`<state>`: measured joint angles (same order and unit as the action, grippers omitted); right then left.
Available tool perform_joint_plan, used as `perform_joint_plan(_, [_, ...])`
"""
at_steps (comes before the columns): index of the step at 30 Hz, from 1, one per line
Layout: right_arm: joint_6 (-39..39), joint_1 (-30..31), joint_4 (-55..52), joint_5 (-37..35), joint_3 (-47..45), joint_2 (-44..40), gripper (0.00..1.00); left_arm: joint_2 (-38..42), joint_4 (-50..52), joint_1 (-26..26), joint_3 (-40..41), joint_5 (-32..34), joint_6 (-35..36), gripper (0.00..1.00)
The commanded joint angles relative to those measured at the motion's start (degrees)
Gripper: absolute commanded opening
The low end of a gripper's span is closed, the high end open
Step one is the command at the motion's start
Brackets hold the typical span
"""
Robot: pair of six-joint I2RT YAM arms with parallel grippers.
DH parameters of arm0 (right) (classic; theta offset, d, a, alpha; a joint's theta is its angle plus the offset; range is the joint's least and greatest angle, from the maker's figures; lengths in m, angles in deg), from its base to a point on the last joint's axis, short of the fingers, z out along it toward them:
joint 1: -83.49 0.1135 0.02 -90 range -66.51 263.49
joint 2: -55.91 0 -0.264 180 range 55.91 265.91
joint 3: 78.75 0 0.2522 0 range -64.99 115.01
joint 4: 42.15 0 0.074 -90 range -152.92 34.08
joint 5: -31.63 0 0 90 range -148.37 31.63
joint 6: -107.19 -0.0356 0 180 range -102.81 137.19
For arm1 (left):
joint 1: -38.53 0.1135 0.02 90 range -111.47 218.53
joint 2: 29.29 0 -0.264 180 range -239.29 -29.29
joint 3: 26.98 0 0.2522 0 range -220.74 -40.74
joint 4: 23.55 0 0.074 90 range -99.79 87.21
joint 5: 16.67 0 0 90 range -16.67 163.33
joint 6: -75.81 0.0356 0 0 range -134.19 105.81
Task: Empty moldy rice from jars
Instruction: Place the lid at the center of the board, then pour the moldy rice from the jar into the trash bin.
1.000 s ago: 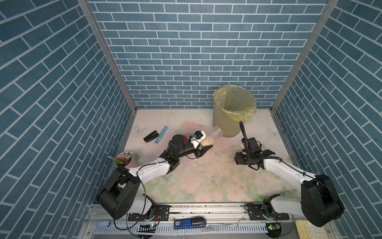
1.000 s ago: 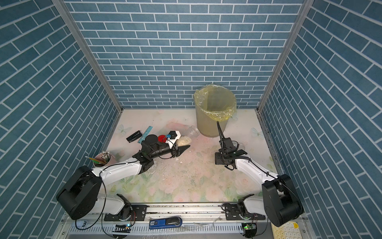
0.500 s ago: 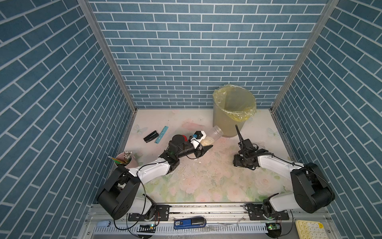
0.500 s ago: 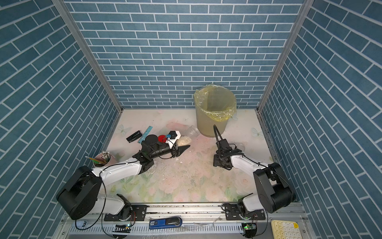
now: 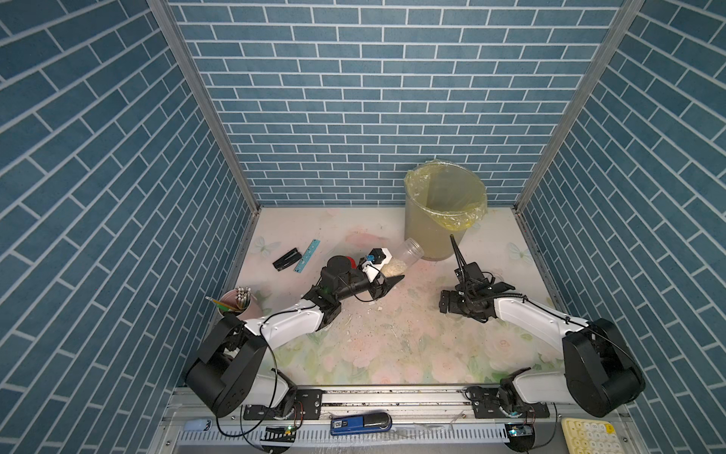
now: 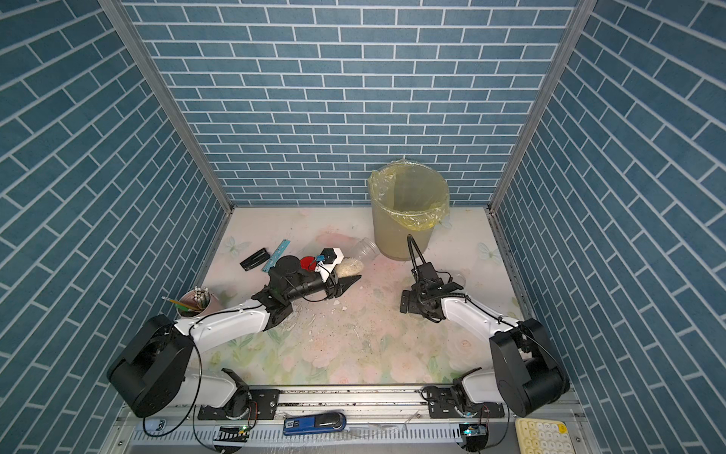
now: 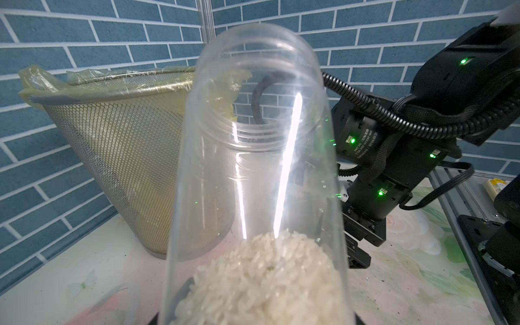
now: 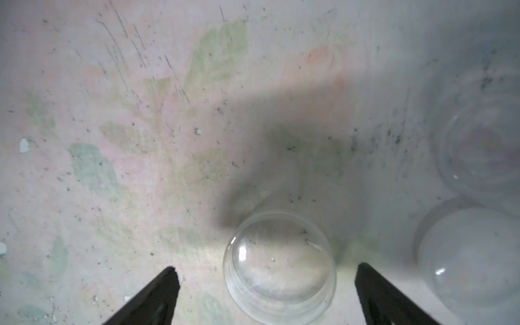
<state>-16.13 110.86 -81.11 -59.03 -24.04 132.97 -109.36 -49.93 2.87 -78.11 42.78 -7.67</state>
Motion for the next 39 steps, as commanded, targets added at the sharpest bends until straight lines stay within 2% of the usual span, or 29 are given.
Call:
perform_joint_plan(1, [-1.9, 1.6, -4.7, -1.2, 3.9, -4.7, 0.98, 1.4, -0.7, -0.3, -2.4, 0.7, 0.5, 0.02])
perform_joint_plan(4, [-1.6, 3.2, -6.4, -1.9, 6.7, -9.6, 0.98, 1.0, -0.1, -0.3, -4.0, 1.3, 0.3, 0.03])
perform_joint_plan(7, [-1.9, 4.0, -4.5, -0.2, 8.1, -15.8, 0.94, 0.3, 0.6, -0.3, -5.5, 2.1, 0.0, 0.03])
perform_joint_plan(10, [-2.1, 4.5, 4.3, 5.3, 7.1, -22.0, 0.9, -0.8, 1.7, -0.3, -7.4, 2.4, -0.1, 0.03])
perform_joint_plan(12, [-2.5, 5.0, 9.9, 10.0, 6.2, -24.2, 0.9, -1.3, 2.2, -0.3, -8.6, 2.8, -0.4, 0.03])
perform_joint_plan(15, [-3.9, 5.6, 17.2, 13.4, 5.1, -25.6, 0.91, -2.2, 2.5, -0.4, -9.9, 3.3, -0.9, 0.03])
perform_joint_plan(18, [-4.9, 6.5, 26.2, 14.8, 4.4, -24.6, 0.93, -2.9, 2.8, -0.5, -11.2, 3.6, -1.3, 0.04])
perform_joint_plan(25, [-6.2, 7.1, 38.3, 15.3, 6.9, -16.9, 0.96, -4.3, 4.3, -1.2, -14.0, 4.4, -1.6, 0.06])
perform_joint_plan(29, [-8.7, 7.2, 40.4, 15.2, 10.0, -12.4, 0.96, -4.8, 4.7, -1.5, -14.6, 4.5, -1.3, 0.05])
perform_joint_plan(32, [-11.5, 7.2, 49.2, 17.9, 9.6, -10.2, 0.96, -4.9, 4.8, -1.7, -14.7, 4.7, -1.3, 0.06])
perform_joint_plan(39, [-13.4, 7.3, 48.9, 18.3, 13.6, -6.0, 0.95, -4.5, 4.3, -2.0, -14.2, 5.2, -1.2, 0.05])
